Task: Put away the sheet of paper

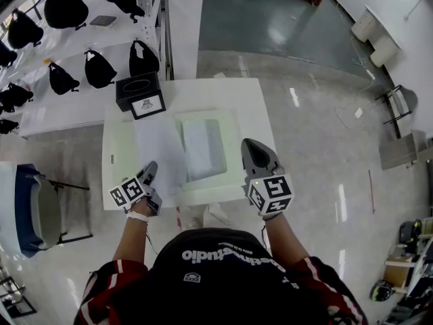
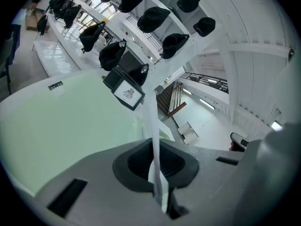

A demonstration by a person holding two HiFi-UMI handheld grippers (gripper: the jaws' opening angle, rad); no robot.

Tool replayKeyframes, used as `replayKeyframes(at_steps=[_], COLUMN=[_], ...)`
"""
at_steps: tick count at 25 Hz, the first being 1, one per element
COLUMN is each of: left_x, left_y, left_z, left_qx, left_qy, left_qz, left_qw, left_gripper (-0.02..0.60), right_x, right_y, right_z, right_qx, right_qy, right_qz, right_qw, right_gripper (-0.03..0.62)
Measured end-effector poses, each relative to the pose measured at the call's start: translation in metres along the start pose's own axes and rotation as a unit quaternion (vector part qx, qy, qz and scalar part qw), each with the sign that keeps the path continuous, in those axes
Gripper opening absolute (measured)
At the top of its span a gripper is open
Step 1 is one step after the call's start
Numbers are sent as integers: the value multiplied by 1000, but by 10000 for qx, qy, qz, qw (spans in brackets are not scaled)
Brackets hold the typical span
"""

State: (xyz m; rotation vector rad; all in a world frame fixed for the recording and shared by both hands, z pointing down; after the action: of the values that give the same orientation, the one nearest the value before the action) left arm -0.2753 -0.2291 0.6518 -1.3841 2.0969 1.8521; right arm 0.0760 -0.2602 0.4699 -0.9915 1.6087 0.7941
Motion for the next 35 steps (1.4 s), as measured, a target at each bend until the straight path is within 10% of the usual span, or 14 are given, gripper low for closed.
replayKeyframes(at_steps=[35], left_x=[-9], left_y=[2], left_z=[-78], left_qx=[32], left_qy=[915], left_qz=[20], left_qw=[9958], left_gripper=[5], right_x=[-4], right_y=[-25], right_z=[4], right_qx=[-267], right_qy=[69], right_qz=[-79], right_qw=[9996], right_gripper=[-9])
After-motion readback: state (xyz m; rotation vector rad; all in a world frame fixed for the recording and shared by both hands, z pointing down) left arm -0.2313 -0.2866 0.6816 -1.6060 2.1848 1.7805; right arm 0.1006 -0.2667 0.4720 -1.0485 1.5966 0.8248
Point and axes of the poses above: the fingertips, and each gripper's own axes: z backward along the fingers, y to its left, x out of its top, the point moved 8 cm from there along z, backward along the fingers, and after that the axes turned 5 degrees about -x, right-handed, at the moved point
